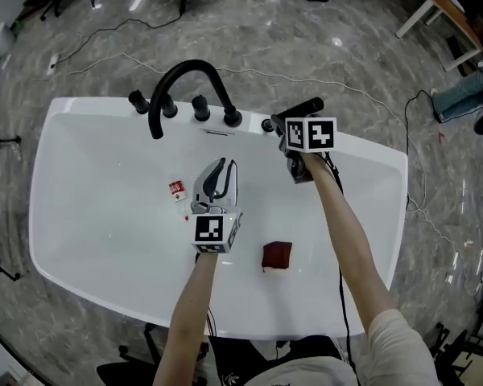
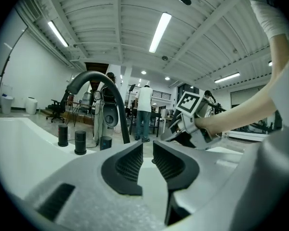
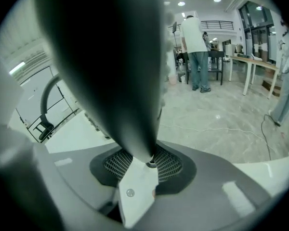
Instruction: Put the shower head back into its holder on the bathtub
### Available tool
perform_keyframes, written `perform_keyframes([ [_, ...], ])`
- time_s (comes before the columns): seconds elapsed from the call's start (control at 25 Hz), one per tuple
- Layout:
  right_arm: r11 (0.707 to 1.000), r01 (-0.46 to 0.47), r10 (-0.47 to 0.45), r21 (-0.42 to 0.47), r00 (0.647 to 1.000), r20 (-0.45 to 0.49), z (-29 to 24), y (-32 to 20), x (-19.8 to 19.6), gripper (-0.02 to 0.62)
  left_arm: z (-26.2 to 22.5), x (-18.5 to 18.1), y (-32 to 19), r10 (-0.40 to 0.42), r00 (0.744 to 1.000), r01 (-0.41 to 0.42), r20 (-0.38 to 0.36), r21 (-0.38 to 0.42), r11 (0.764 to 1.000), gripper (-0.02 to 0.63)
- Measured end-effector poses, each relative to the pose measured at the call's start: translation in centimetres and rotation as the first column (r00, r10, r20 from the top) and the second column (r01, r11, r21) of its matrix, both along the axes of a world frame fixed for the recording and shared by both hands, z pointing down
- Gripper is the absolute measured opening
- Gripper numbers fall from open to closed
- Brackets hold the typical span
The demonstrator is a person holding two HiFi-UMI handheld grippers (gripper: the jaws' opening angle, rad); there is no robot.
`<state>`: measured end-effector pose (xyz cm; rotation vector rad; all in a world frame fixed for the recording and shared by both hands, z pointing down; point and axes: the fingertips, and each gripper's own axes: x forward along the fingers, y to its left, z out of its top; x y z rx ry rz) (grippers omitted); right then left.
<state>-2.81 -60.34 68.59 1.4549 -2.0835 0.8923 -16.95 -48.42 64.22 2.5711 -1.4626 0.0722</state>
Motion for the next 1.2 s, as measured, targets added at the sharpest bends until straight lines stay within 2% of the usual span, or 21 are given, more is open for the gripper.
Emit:
perform_keyframes([
  [0.12,0.998,-0.044,0.044,-0.040,0.999,-0.024,2.7,-1.3,0.8,0.141,1.2,-0.7,1.2,0.011,1.000,-0.011,-0.001,-0.022,1.000,0.061],
  [0.2,0.998,-0.039,0.036,-0.052,0.998,-0.059,4.0,-1.6,0.6,0.141,1.7,-1.2,1.5,0.002,1.000,-0.002,-0.014,-0.024,1.000,0.061],
  [0.36,0.999,-0.002,-0.003,-0.041,0.992,-0.126,4.9,-2.1,-0.6,0.141,3.4,-2.2,1.7,-0.010,1.000,0.010,0.005,-0.041,0.999,0.060],
  [0.48,0.996,0.016,-0.033,-0.087,0.981,-0.191,6.4,-2.4,-1.1,0.141,3.3,-2.1,1.9,-0.021,1.000,0.020,-0.012,-0.042,0.999,0.060],
  [0.6,0.995,-0.020,-0.001,-0.101,0.978,-0.207,7.8,-2.2,-1.0,0.141,2.8,-1.9,2.3,-0.014,1.000,0.013,-0.023,-0.043,0.999,0.060],
  [0.76,0.992,-0.118,0.110,-0.036,0.976,-0.186,6.2,-2.4,-0.4,0.152,-0.3,-2.3,2.3,-0.002,0.999,0.002,-0.049,-0.010,1.000,0.060],
  [0.84,0.989,-0.148,0.146,0.003,0.976,-0.160,4.1,-2.6,-0.2,0.170,-1.8,-3.3,2.1,-0.029,0.998,0.029,-0.052,0.012,0.999,0.060],
  [0.96,0.985,-0.170,0.172,0.031,0.980,-0.096,0.3,-2.1,-0.1,0.164,-4.4,-4.7,2.0,-0.083,0.995,0.086,-0.051,0.052,0.995,0.060],
  [1.04,0.979,-0.196,0.199,0.057,0.979,-0.042,-3.0,-0.8,0.3,0.128,-7.5,-5.0,2.4,-0.103,0.993,0.108,-0.066,0.087,0.990,0.060],
  [1.16,0.965,-0.236,0.232,0.116,0.972,0.047,-9.2,3.1,1.4,0.004,-13.3,-4.9,4.2,-0.128,0.986,0.143,-0.111,0.142,0.980,0.060],
  [1.2,0.961,-0.234,0.225,0.144,0.971,0.081,-11.6,5.1,1.7,0.003,-15.3,-4.8,5.3,-0.139,0.981,0.159,-0.136,0.154,0.975,0.060],
])
